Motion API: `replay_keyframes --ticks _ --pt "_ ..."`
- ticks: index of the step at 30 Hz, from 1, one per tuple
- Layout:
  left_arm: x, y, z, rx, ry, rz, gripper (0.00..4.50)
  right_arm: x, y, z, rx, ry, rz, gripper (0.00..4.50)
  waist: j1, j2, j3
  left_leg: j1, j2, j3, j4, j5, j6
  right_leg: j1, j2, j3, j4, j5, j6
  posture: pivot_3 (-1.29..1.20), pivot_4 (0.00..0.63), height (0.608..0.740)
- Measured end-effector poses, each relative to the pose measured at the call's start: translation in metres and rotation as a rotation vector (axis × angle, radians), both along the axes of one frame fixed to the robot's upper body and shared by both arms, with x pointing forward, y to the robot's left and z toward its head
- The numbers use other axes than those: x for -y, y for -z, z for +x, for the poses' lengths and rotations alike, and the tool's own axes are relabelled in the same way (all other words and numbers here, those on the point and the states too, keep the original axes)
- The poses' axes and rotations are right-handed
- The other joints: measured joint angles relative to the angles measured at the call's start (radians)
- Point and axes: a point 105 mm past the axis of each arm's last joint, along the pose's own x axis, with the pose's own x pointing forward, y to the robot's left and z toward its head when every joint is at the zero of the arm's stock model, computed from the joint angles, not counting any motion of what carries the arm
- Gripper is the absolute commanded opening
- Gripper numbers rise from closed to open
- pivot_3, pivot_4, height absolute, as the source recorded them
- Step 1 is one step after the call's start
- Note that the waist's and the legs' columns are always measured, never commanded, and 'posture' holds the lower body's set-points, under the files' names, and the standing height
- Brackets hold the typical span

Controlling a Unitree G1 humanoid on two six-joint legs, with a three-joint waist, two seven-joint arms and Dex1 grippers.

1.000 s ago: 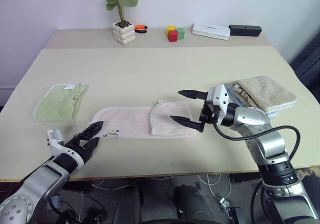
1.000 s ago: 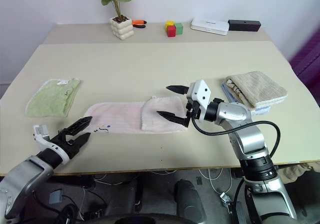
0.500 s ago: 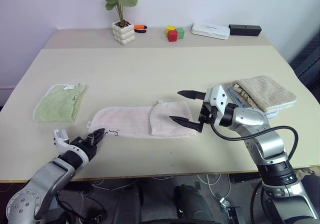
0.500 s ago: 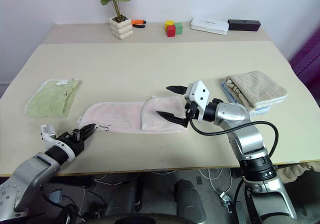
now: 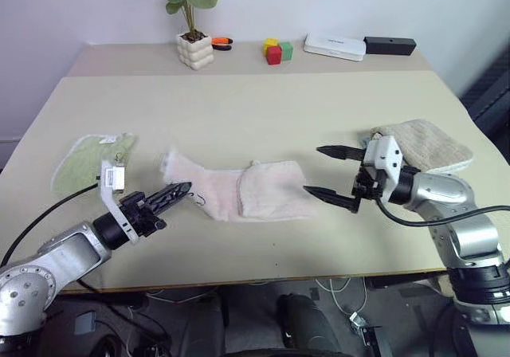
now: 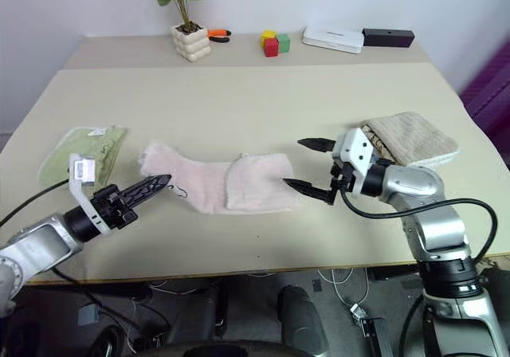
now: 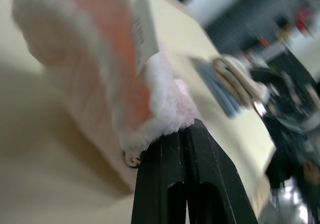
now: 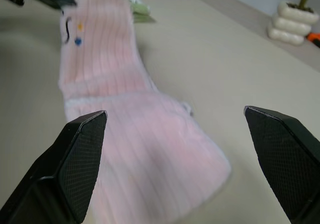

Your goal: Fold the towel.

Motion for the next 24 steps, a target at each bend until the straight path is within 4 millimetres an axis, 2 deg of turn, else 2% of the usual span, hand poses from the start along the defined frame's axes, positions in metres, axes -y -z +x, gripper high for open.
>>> replay_keyframes --ticks 5,12,19,24 --pt "0.020 -0.005 0.005 0.175 0.192 0.181 0.03 0.030 0.016 -0.002 -0.058 0.089 -0.023 4.50 0.003 0.000 0.000 0.000 0.000 0.000 -0.001 0.000 0.000 -0.001 0.002 0.000 0.001 0.000 0.000 0.00 0.150 0.740" --pt "0.059 -0.002 0.024 0.261 0.377 0.181 0.03 0.047 0.018 -0.012 -0.046 0.114 -0.069 4.50 0.003 0.000 0.000 0.000 0.001 -0.001 0.001 0.000 0.001 0.000 0.004 0.000 0.002 0.000 0.005 0.00 0.150 0.740" --pt "0.106 0.003 0.034 0.291 0.540 0.146 0.03 0.052 0.012 -0.016 -0.020 0.135 -0.070 4.50 0.003 0.000 0.000 0.000 0.001 -0.004 0.003 0.000 0.001 0.002 0.005 0.000 0.003 0.001 0.012 0.00 0.150 0.740" --pt "0.133 0.017 0.043 0.274 0.595 0.187 0.03 0.051 0.010 -0.017 -0.003 0.155 -0.068 4.50 0.004 0.000 0.000 -0.001 0.001 -0.004 0.005 0.000 0.001 0.002 0.005 0.000 0.004 0.001 0.013 0.00 0.150 0.740"
